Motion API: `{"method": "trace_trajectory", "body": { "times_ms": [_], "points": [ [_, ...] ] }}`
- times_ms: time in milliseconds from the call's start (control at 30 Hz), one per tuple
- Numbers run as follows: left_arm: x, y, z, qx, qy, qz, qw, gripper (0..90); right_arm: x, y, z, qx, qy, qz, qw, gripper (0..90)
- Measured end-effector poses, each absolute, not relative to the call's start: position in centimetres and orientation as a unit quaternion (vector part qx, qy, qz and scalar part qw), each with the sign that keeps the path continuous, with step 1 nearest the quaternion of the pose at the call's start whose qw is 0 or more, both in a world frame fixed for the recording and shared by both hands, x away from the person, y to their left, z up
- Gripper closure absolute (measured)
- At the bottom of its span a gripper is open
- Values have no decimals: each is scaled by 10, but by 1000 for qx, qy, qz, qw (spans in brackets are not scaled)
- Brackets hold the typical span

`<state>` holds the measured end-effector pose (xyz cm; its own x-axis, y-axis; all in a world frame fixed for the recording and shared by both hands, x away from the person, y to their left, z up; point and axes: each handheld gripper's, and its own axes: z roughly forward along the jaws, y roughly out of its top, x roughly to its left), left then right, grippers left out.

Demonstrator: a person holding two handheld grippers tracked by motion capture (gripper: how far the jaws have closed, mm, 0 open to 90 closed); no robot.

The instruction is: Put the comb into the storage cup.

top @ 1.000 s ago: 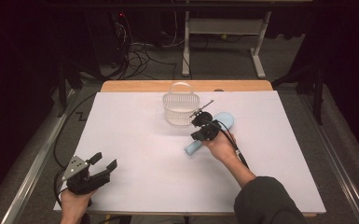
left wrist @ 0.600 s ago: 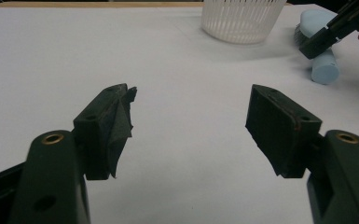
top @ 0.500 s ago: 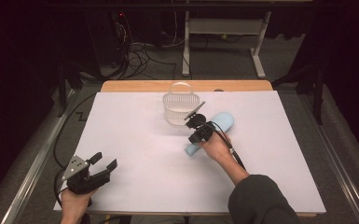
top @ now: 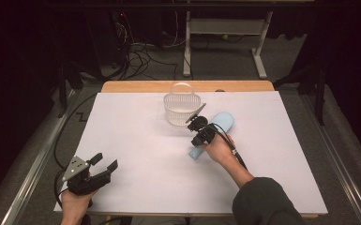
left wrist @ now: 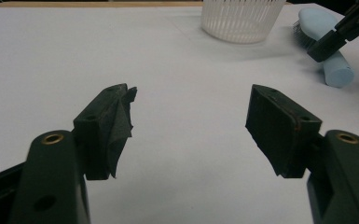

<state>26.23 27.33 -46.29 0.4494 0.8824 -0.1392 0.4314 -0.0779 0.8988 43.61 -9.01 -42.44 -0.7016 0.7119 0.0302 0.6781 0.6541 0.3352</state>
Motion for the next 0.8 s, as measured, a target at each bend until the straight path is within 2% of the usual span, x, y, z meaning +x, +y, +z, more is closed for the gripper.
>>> {"method": "trace_trajectory", "body": {
  "times_ms": [800],
  "points": [
    [262,272,-464,701,469,232,486,317,415,-115,-424,380,907,170,56,900]
  ]
}}
